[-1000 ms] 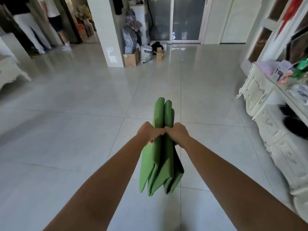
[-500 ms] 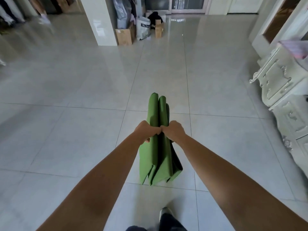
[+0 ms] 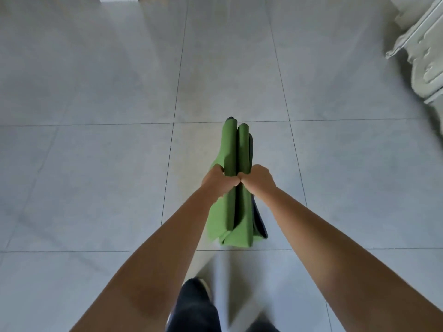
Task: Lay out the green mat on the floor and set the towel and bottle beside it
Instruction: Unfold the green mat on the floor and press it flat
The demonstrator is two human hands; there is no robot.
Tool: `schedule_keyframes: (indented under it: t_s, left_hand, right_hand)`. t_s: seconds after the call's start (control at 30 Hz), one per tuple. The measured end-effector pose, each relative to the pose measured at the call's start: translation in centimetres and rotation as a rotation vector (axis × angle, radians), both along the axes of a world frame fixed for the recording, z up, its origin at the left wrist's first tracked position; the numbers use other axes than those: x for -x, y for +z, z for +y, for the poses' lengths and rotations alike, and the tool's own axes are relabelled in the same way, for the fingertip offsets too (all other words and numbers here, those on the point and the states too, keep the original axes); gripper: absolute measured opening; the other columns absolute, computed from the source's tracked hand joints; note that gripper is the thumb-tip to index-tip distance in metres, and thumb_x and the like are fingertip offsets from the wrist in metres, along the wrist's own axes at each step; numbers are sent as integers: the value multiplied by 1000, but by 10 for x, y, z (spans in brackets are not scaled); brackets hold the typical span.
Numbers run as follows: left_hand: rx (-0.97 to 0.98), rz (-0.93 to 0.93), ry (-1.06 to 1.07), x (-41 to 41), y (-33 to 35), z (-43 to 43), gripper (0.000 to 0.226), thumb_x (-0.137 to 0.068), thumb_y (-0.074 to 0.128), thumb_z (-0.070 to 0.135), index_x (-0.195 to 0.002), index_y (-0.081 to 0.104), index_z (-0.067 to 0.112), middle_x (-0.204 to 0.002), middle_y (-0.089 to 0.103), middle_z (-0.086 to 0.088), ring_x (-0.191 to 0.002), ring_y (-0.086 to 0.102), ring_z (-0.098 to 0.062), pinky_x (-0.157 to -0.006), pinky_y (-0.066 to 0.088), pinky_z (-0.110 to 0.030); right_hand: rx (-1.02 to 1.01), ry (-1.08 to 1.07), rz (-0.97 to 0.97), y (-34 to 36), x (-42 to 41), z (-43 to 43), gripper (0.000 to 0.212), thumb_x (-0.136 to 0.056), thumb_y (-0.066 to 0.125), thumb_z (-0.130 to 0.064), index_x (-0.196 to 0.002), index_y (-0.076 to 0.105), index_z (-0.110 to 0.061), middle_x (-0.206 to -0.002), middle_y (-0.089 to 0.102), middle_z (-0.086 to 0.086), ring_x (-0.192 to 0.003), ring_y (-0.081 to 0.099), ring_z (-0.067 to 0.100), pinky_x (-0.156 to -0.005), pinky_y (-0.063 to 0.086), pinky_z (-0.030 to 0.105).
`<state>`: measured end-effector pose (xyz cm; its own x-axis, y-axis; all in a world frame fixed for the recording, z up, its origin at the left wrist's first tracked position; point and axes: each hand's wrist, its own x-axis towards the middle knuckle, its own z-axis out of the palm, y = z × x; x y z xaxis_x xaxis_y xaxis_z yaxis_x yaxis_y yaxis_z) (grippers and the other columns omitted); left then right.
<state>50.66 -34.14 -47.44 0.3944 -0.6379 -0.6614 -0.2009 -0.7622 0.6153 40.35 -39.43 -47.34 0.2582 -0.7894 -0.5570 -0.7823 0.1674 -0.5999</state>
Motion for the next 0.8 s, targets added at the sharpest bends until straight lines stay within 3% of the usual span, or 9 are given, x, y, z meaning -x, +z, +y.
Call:
schedule_keyframes:
  t_s: [0.13,0.23,0.33,0.43,0.6,0.67,0.73,0.8]
  left_hand:
    - [-25,-42,-58,-8,-100,3,26,-79,60,30,-91,45,13,-65,47,-1,-50,42,-17,-46,32,-22]
    - [-13,-81,-121,-7,-161,1,23,-80,59,27,-73,44,12,-56,41,-2,-45,39,-18,-43,32,-21]
    - [40,-90,-135,-8,-211,2,19,-80,58,23,-81,47,8,-55,41,-1,-49,40,-18,-49,39,-24]
    - [62,-62,-126,-6,-253,9,18,-80,57,18,-91,49,6,-61,46,-2,-57,46,-18,-54,46,-27]
    - [123,-66,-48,-1,-276,17,35,-82,57,24,-109,42,8,-92,55,-6,-71,52,-17,-53,46,-27]
    - [84,-79,-57,4,-268,19,48,-84,56,28,-123,40,3,-110,56,-13,-87,57,-26,-59,51,-32]
    - [20,-82,-38,8,-262,22,64,-86,56,40,-133,37,2,-124,52,-16,-107,54,-35,-68,52,-41]
    - [-6,-110,-35,10,-258,22,75,-82,57,53,-133,39,0,-125,52,-16,-110,53,-36,-74,51,-44]
  right_hand:
    - [7,28,19,-101,-7,7,35,-83,54,-14,-57,30,-14,-54,32,0,-47,31,16,-46,28,24]
    - [16,49,25,-159,-9,10,27,-83,54,-15,-62,39,-10,-60,40,3,-59,46,23,-58,46,34]
    - [52,93,9,-203,-9,12,21,-87,54,-19,-88,59,2,-78,58,13,-82,62,33,-79,56,42]
    - [84,132,7,-240,-5,15,31,-86,55,-20,-103,61,5,-96,65,19,-92,65,35,-82,55,45]
    - [133,131,-21,-261,-3,15,32,-87,57,-26,-105,59,1,-97,65,18,-86,66,34,-77,57,42]
    - [95,155,-13,-256,-2,17,31,-89,55,-26,-102,60,2,-91,64,18,-83,66,34,-75,57,40]
    - [37,168,-8,-252,2,20,31,-93,49,-27,-88,57,2,-79,58,17,-82,63,34,-75,55,40]
    - [-7,165,-8,-251,8,19,36,-97,43,-29,-78,50,0,-68,49,12,-80,58,33,-77,54,43]
